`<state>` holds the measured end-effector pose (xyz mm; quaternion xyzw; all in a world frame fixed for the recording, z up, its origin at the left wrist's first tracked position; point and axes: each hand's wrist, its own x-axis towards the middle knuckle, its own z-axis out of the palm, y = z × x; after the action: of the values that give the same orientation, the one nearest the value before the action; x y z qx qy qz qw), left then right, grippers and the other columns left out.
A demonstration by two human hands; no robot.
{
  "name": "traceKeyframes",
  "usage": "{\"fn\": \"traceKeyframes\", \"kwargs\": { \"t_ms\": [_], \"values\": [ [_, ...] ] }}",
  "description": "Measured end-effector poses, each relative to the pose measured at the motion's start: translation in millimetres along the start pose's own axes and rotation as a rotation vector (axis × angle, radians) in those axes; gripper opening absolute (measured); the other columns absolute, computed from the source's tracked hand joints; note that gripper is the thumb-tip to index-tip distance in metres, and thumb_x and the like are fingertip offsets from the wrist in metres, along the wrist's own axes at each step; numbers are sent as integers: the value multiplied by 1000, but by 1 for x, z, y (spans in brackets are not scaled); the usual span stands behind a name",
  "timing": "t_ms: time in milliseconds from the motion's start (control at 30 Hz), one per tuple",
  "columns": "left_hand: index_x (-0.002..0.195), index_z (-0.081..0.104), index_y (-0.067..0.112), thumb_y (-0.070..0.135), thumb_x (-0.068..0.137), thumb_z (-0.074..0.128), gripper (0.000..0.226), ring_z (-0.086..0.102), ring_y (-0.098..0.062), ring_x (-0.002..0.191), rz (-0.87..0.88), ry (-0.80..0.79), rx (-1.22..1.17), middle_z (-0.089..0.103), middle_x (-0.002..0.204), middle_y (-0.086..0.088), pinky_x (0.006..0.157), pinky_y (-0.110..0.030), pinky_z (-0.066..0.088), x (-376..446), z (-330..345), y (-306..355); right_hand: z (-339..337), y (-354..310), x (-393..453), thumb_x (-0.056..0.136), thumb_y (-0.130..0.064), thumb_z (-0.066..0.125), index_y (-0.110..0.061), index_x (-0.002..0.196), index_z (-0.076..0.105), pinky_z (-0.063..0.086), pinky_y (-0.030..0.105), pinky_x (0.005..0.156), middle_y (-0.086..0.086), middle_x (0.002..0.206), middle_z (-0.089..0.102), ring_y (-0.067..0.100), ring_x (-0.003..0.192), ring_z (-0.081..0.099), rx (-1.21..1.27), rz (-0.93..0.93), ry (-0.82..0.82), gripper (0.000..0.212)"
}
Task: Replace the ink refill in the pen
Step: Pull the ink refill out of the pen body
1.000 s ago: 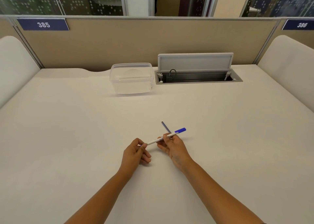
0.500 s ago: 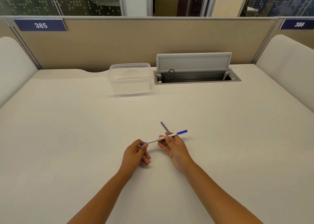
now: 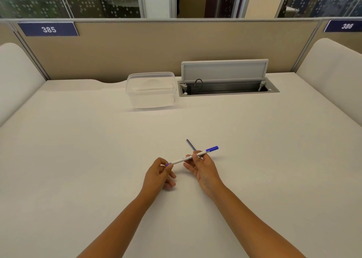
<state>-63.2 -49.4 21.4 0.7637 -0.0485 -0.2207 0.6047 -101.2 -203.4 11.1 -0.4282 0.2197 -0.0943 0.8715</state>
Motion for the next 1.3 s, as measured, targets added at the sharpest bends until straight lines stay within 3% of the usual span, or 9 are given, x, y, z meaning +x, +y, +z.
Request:
{"fn": "traceKeyframes", "kwargs": {
  "t_ms": [100, 400, 467, 567, 633, 800, 1067, 1200, 1300],
  "values": [
    [75, 54, 11, 21, 94, 49, 21, 59, -15, 43, 33, -6, 4, 64, 54, -1, 43, -26, 51, -4, 0, -4, 1, -1, 0, 94, -12, 48, -10, 94, 54, 57, 23, 63, 10, 87, 64, 13, 76, 70, -12, 7, 6, 6],
    [51, 55, 8, 43, 95, 38, 59, 54, -22, 33, -61, -23, 17, 60, 40, -9, 36, -20, 42, -2, 4, 4, 3, -1, -1, 95, -13, 47, -9, 94, 53, 58, 23, 65, 9, 85, 63, 14, 76, 67, -10, 18, 19, 7],
    [61, 60, 10, 43, 93, 43, 49, 60, -23, 39, -58, -10, 20, 65, 48, -8, 37, -22, 46, 0, 4, 3, 3, -2, -1, 95, -12, 47, -9, 94, 52, 58, 23, 65, 9, 85, 63, 16, 78, 66, -10, 14, 38, 6],
    [83, 56, 19, 30, 88, 58, 12, 65, -21, 48, -12, -16, 20, 71, 63, -3, 42, -27, 53, 1, 2, 0, 5, -2, -1, 95, -12, 48, -9, 94, 52, 59, 24, 67, 10, 85, 63, 18, 80, 65, -21, 10, 70, 6],
    [83, 57, 14, 18, 87, 60, 6, 64, -20, 50, 18, -14, -1, 69, 62, -3, 50, -35, 58, -1, -1, -4, 6, -1, 0, 95, -12, 48, -10, 95, 52, 59, 24, 68, 10, 85, 63, 18, 80, 65, -38, 11, 76, 5],
    [67, 58, 15, 22, 91, 53, 25, 59, -16, 44, 73, -12, 21, 64, 52, -1, 43, -25, 51, -7, 1, -6, 6, -1, 0, 94, -12, 48, -7, 94, 52, 59, 23, 65, 10, 83, 63, 17, 77, 66, -24, 19, 70, 6],
    [80, 46, 27, 24, 93, 48, 14, 62, -20, 47, 106, 36, 24, 65, 63, 2, 41, -25, 49, -6, 3, -7, 5, -2, -1, 94, -11, 49, -9, 98, 51, 58, 24, 63, 10, 85, 65, 14, 76, 69, -32, 7, 54, 5],
    [70, 50, 17, 28, 97, 40, 31, 60, -20, 44, 89, 81, 5, 60, 57, -6, 39, -24, 47, -7, 8, -7, 5, 0, -2, 94, -12, 49, -6, 102, 49, 59, 24, 66, 9, 85, 64, 13, 77, 68, -85, -3, 33, 10],
    [74, 53, 10, 33, 96, 39, 35, 62, -20, 46, 42, 96, -59, 65, 59, -9, 40, -26, 48, -7, 9, -6, 5, -1, -2, 95, -12, 47, -4, 104, 48, 59, 25, 70, 8, 86, 63, 16, 81, 66, -101, -10, 30, 12]
  ]
}}
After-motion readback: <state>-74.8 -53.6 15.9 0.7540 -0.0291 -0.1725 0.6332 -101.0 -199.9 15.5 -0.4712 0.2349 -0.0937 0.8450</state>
